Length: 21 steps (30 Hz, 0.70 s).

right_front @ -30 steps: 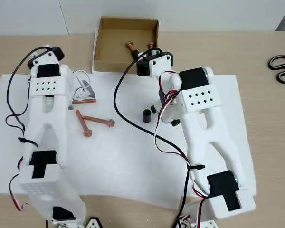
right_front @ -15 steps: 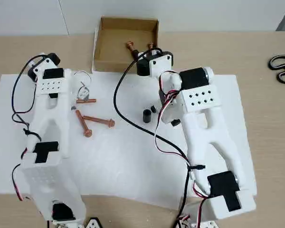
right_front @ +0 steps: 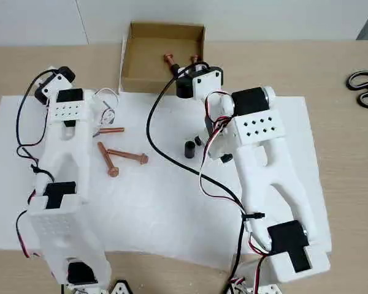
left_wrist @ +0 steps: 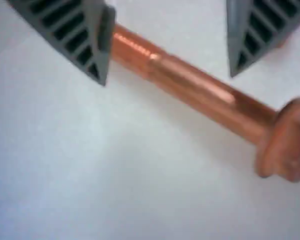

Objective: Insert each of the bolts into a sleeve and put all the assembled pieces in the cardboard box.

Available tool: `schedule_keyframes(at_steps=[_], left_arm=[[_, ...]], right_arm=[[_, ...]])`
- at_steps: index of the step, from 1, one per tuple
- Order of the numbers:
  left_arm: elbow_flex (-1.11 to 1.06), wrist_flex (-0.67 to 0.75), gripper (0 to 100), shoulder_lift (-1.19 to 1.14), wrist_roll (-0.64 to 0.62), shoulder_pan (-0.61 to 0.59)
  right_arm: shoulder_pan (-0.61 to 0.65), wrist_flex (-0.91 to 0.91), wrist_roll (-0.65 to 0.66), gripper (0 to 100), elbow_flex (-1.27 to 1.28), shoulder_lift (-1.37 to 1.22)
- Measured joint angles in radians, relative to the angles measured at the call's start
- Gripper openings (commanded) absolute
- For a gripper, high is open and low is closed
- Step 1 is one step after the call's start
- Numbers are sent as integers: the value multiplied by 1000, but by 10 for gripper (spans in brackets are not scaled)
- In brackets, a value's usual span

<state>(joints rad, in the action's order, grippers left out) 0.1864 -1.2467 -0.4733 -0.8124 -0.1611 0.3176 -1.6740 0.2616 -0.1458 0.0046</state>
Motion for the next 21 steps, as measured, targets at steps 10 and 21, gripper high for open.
schedule_keyframes(at_steps=[10,21], left_arm=[[18,11,149,-81,0,0],[35,26,105,-98,-38,0]], right_arm=[[0,-2,0,24,0,0],[0,-2,0,24,0,0]])
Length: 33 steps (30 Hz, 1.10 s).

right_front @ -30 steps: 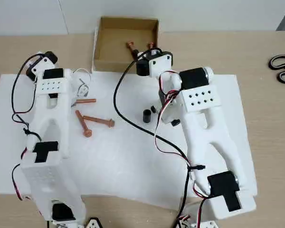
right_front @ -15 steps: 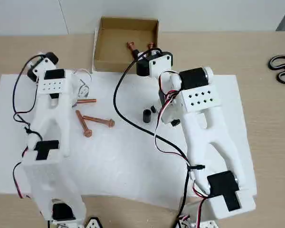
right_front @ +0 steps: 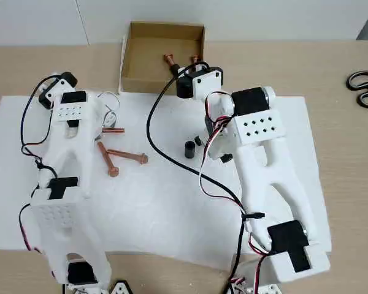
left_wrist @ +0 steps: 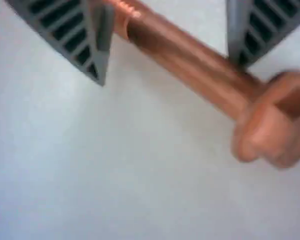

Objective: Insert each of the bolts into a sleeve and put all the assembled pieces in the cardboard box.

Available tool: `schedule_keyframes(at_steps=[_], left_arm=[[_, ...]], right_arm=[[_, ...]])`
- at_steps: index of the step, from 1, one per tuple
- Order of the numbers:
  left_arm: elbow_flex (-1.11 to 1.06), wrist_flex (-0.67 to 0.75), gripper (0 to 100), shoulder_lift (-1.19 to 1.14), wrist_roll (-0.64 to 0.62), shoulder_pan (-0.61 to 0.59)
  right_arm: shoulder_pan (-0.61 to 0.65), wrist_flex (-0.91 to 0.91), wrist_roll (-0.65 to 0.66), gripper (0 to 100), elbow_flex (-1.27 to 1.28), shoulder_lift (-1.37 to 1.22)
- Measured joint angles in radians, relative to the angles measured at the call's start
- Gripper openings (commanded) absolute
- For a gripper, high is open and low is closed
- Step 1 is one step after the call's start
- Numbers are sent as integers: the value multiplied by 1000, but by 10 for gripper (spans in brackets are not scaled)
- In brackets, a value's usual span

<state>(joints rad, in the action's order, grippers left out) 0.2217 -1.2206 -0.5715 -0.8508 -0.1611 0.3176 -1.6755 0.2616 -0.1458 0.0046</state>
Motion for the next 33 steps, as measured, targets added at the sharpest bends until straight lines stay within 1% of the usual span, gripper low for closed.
schedule_keyframes(at_steps=[4,13,19,24,31,33], left_arm=[[0,14,8,0,-20,3],[0,68,6,-3,-20,5],[26,49,6,-5,-9,20],[203,-121,6,-5,143,49],[525,-466,7,-5,414,52],[562,-497,7,-3,503,52]], right_arm=[[0,0,0,24,0,0],[0,0,-2,24,0,0],[0,0,-3,24,0,0],[0,0,-3,24,0,0],[0,0,-3,24,0,0],[0,0,-3,24,0,0]])
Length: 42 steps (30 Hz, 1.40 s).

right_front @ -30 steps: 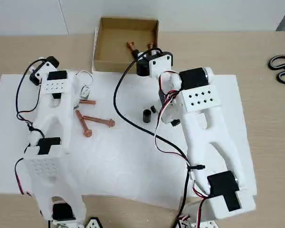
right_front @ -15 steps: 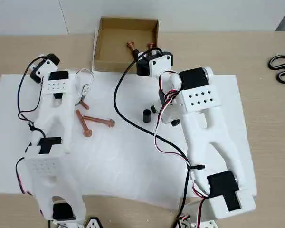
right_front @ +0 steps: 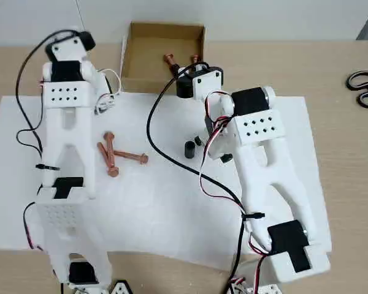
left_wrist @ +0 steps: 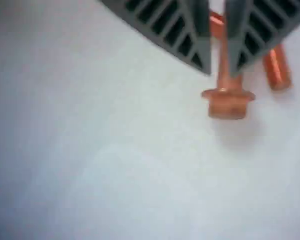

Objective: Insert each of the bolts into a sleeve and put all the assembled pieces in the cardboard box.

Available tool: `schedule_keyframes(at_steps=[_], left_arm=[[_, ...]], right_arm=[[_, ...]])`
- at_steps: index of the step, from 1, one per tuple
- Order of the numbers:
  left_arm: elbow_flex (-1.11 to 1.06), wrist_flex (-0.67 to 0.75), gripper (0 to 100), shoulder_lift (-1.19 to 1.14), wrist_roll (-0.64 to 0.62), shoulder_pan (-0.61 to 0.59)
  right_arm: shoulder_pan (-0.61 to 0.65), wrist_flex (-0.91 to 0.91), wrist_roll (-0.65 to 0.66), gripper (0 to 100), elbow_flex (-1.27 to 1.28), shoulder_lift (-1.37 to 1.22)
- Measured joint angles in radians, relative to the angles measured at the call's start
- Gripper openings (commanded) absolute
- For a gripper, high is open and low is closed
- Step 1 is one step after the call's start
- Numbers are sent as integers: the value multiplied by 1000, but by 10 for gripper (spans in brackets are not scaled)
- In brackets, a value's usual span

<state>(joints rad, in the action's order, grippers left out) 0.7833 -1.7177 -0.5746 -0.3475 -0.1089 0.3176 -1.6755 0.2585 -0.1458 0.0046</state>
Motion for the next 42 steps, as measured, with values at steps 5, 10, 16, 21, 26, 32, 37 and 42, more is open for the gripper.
schedule_keyframes(at_steps=[5,10,16,21,26,32,37,42], left_arm=[[6,-15,6,0,150,0],[-61,-15,6,0,166,17],[-201,-12,10,0,106,48],[-241,46,11,0,-8,18],[-292,94,85,0,-44,18],[-319,104,115,0,-94,18],[-328,140,115,-35,-100,15],[-322,161,115,-129,-98,-3]], right_arm=[[0,0,0,24,0,0],[0,0,0,24,0,0],[0,0,0,24,44,0],[0,0,0,24,72,0],[0,0,0,24,72,0],[0,0,0,24,72,0],[0,0,0,24,72,0],[0,0,0,24,72,0]])
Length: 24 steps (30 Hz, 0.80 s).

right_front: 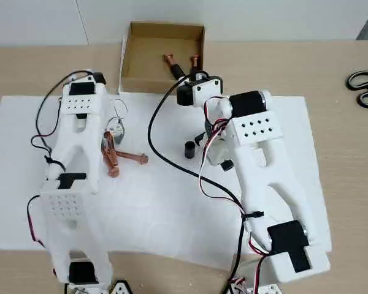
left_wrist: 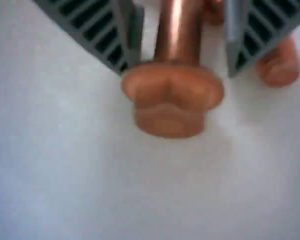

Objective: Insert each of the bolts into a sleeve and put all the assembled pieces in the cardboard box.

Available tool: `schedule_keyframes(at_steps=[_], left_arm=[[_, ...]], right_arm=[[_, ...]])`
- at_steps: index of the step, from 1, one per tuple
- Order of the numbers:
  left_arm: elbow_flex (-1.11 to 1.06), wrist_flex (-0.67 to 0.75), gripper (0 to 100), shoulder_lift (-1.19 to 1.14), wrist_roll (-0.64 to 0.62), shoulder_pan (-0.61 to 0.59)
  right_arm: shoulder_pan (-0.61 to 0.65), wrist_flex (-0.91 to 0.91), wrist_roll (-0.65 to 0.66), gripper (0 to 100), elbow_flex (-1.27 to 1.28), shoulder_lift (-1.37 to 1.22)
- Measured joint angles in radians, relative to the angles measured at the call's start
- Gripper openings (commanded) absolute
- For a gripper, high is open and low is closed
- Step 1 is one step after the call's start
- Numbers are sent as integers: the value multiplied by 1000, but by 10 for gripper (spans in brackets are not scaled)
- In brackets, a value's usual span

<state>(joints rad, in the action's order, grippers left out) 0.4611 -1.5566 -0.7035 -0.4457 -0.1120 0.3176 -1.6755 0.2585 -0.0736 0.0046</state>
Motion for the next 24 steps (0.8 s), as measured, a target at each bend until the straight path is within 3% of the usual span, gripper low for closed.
schedule_keyframes(at_steps=[9,14,24], left_arm=[[52,-6,111,-52,2,-6],[60,-6,4,-58,2,-3],[117,-41,6,-68,-2,5]], right_arm=[[0,2,0,24,0,0],[0,2,0,24,0,0],[0,2,0,24,0,0]])
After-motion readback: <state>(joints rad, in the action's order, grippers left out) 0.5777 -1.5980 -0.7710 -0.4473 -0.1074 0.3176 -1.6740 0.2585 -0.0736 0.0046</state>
